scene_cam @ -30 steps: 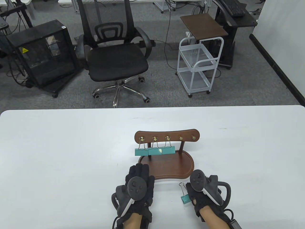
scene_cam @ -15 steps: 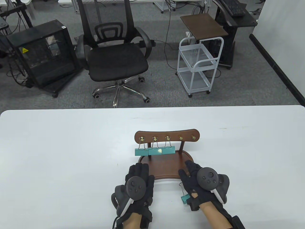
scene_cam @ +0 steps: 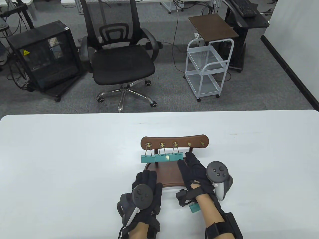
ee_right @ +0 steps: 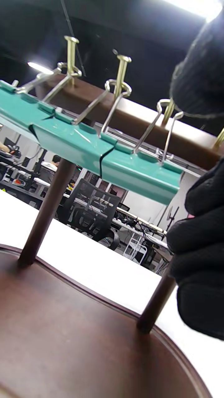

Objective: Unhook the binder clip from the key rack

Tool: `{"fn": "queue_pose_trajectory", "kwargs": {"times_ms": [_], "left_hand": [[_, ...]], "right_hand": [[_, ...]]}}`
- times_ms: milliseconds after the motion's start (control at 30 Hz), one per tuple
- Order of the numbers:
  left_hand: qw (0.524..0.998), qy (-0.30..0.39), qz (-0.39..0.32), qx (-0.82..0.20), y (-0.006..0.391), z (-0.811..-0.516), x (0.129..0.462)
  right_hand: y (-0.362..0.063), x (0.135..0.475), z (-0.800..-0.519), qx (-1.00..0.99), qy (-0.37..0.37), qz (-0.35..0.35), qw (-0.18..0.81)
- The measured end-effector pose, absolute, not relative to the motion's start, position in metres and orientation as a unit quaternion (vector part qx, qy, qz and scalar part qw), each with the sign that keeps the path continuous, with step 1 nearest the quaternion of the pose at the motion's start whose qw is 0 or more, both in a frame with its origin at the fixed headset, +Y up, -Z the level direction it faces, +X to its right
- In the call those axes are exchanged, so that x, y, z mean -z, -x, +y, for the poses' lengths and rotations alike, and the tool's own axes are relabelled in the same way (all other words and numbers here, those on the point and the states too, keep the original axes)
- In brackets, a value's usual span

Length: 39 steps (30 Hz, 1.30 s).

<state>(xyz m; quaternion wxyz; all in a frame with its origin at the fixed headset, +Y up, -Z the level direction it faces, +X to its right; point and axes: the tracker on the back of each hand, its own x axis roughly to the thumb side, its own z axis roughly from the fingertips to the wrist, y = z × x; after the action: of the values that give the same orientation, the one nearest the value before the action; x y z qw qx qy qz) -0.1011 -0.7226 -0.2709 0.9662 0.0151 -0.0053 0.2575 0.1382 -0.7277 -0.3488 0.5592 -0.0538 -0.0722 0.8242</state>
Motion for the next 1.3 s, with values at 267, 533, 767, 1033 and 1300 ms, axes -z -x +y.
{"fn": "queue_pose_trajectory", "kwargs": {"times_ms": [267,533,767,1033,1300], "left_hand": [[0.966,-0.015,-0.007,-0.258,0.101,-0.723,0.271],[0.969,-0.012,-0.011,-0.245,0.099,-0.724,0.27],[0.971,-0.012,-0.008,-0.24,0.1,-0.723,0.27],[0.972,-0.015,-0.007,-0.235,0.1,-0.723,0.269],[0.972,-0.012,-0.004,-0.236,0.102,-0.724,0.27]], "right_hand": [[-0.136,0.359,-0.743,-0.779,0.074,-0.049,0.621],[-0.131,0.368,-0.756,-0.722,0.047,0.025,0.689],[-0.135,0.372,-0.753,-0.706,0.032,0.044,0.706],[-0.138,0.376,-0.748,-0.714,0.033,0.034,0.699],[-0.139,0.376,-0.747,-0.712,0.041,0.032,0.7]]}}
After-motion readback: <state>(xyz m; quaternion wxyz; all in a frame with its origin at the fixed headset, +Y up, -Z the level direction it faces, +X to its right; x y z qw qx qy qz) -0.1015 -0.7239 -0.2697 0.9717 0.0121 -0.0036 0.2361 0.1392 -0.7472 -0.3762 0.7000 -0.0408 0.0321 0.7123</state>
